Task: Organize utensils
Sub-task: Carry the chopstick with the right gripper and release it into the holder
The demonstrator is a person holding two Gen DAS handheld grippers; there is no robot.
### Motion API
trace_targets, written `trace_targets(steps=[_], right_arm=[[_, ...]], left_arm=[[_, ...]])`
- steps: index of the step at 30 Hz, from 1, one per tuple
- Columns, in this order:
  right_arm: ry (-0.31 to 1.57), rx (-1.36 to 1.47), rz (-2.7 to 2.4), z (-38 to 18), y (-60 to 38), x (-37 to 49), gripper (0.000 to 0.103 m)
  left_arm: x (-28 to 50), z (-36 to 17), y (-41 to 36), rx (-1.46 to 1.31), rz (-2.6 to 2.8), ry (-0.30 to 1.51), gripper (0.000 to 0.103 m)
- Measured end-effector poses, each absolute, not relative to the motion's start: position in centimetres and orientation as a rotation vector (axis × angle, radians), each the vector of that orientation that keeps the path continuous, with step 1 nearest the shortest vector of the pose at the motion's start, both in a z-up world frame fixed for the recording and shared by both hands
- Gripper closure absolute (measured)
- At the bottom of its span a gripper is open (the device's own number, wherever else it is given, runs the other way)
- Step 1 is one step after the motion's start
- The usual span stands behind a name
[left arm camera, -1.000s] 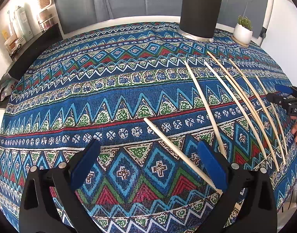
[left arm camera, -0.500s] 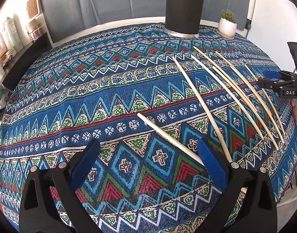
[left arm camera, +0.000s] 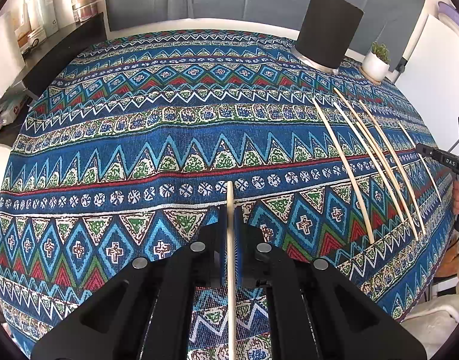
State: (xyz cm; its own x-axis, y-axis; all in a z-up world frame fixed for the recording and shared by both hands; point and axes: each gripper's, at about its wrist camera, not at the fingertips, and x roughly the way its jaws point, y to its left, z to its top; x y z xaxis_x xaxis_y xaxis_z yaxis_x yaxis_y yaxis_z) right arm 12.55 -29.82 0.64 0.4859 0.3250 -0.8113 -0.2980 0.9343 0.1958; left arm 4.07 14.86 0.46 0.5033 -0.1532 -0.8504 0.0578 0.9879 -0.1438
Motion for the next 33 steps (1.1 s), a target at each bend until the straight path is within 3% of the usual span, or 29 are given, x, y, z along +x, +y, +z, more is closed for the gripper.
trace_targets(steps=[15,33], right_arm=[[0.725,0.044,0.405,8.7,-31.2,11.3,0.099],[0.497,0.151,0.354,17.7,-32.2,14.5,0.099]], left_arm=[[5.9,6.2,15.3,-0.075,-0.118,0.825,0.098],[12.1,18.4,10.8,0.057,-0.232,0.560,0.098]])
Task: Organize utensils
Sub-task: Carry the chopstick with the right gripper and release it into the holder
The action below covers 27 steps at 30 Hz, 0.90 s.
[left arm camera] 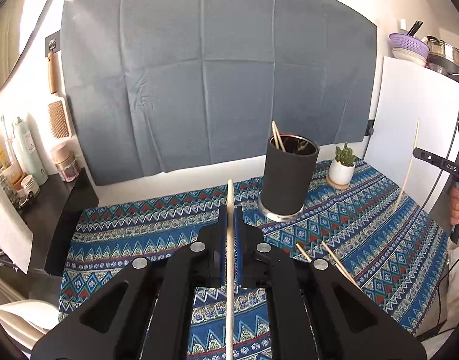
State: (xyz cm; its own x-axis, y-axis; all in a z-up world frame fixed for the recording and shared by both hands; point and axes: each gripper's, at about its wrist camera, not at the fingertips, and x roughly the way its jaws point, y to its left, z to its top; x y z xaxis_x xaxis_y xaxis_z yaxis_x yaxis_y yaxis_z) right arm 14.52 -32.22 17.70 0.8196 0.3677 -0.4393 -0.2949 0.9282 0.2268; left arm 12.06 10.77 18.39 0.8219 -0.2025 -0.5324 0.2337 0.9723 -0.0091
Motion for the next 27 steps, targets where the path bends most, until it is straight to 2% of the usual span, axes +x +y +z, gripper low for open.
trace_targets(steps=[6,16,27], right_arm=[[0.442,0.139,0.399,20.3,-29.8,16.9,0.099],[0.416,0.127,0.458,23.5,-24.4,23.0,0.099],[0.417,0.144,0.446,25.2,-20.6,28.2,0.099]], left_arm=[[14.9,20.8,8.9,0.014,-0.289,0.464,0.098],[22.7,22.7,7.3,-0.262,-0.441,0.416,0.098],[29.4,25.2,3.6,-0.391,-0.492,0.230,0.098]])
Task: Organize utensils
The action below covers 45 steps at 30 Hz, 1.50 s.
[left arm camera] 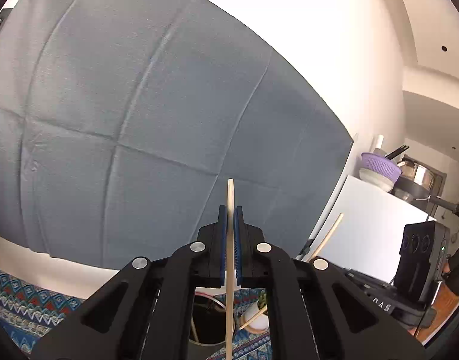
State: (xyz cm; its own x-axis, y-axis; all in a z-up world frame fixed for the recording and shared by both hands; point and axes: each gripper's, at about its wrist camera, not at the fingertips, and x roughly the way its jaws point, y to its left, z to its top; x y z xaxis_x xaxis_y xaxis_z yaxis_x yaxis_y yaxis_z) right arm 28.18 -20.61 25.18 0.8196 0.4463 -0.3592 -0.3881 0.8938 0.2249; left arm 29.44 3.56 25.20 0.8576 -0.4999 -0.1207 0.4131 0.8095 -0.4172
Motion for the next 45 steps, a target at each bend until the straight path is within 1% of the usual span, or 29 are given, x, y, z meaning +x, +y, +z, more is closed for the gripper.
trace_targets(steps=[5,10,16,23,26,27,29,31,32,33,34,35,36,38,40,41,43,44,45], right_arm=[[0.431,0.179,0.421,24.3,-20.3,30.4,0.099],[0.462,0.254,0.433,21.8,-20.5,32.4,0.099],[0.518,0.234,0.429,18.0,-20.4,33.7,0.099],[0.606,0.215,0.451,14.4,-19.7,34.5,0.099],[0.624,0.221,0.456,13.6,-19.8,34.2,0.095],[0.625,0.223,0.459,13.5,-19.7,34.1,0.095],[0.625,0.215,0.463,13.6,-19.7,33.8,0.095],[0.624,0.204,0.451,13.9,-19.8,33.4,0.094],[0.621,0.203,0.443,14.1,-20.0,33.1,0.091],[0.618,0.205,0.439,14.3,-20.2,32.9,0.081],[0.615,0.205,0.433,14.6,-20.4,32.8,0.071],[0.607,0.202,0.427,14.9,-20.5,32.5,0.069],[0.600,0.193,0.416,15.1,-20.7,32.2,0.068],[0.589,0.176,0.401,15.5,-21.0,31.6,0.060],[0.579,0.168,0.386,15.9,-21.5,31.0,0.046],[0.575,0.166,0.379,16.0,-21.7,30.8,0.042],[0.573,0.159,0.365,16.2,-22.3,30.3,0.029],[0.575,0.158,0.359,16.1,-22.5,30.1,0.026],[0.582,0.157,0.357,16.0,-22.8,30.0,0.019]], left_arm=[[30.5,24.5,2.4,-0.390,-0.514,0.039,0.098],[31.7,22.4,0.9,-0.351,-0.524,-0.034,0.098],[32.3,19.1,1.0,-0.346,-0.535,0.022,0.098],[31.5,18.9,4.0,-0.351,-0.493,0.030,0.098],[31.1,19.0,5.0,-0.348,-0.473,0.042,0.097],[31.0,18.9,5.2,-0.347,-0.470,0.054,0.095],[30.7,18.6,5.8,-0.341,-0.451,0.068,0.077],[30.2,18.3,6.2,-0.321,-0.432,0.068,0.070],[30.1,18.2,6.3,-0.314,-0.422,0.072,0.065],[30.0,18.1,6.5,-0.311,-0.416,0.081,0.062],[30.0,17.9,6.6,-0.311,-0.408,0.094,0.055],[29.9,17.8,6.8,-0.313,-0.400,0.103,0.049],[29.9,17.6,7.0,-0.315,-0.392,0.113,0.046],[29.8,17.3,7.3,-0.315,-0.374,0.137,0.033],[29.8,17.0,7.6,-0.306,-0.357,0.166,0.028],[29.9,16.8,7.7,-0.301,-0.350,0.181,0.024],[29.8,16.3,8.1,-0.289,-0.325,0.202,0.021],[29.7,16.1,8.3,-0.287,-0.317,0.211,0.018],[29.7,15.8,8.5,-0.288,-0.316,0.224,0.017]])
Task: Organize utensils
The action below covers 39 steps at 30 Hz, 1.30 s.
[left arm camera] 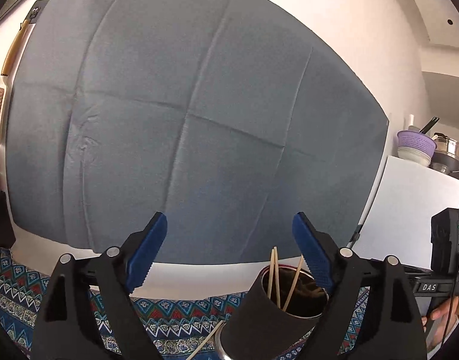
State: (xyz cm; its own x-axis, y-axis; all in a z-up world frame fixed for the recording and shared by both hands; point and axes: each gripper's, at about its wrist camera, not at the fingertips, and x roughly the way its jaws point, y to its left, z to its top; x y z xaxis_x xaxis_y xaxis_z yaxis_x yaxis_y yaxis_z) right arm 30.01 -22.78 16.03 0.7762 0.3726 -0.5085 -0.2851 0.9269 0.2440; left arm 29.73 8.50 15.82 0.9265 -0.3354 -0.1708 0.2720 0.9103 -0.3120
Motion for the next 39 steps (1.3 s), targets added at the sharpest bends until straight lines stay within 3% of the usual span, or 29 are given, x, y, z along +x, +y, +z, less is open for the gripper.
trace_targets(steps=[4,33,36,38,39], right_arm=[[0.614,0.131,0.334,15.3,-23.6,29.7,0.016],[1.032,-0.078,0.302,0.9,-23.7,30.3,0.016],[1.056,-0.073,0.304,0.1,-23.4,30.5,0.016],[1.075,-0.063,0.312,-0.4,-23.3,30.6,0.016],[1.085,-0.056,0.317,-0.6,-23.4,30.7,0.016]], left_arm=[[29.9,14.7,9.1,-0.260,-0.273,0.289,0.006],[31.9,0.2,5.9,0.118,-0.383,0.837,0.006],[32.1,-0.7,5.3,0.142,-0.389,0.877,0.018],[32.4,-1.5,5.0,0.151,-0.385,0.920,0.035],[32.5,-1.8,4.8,0.168,-0.373,0.928,0.036]])
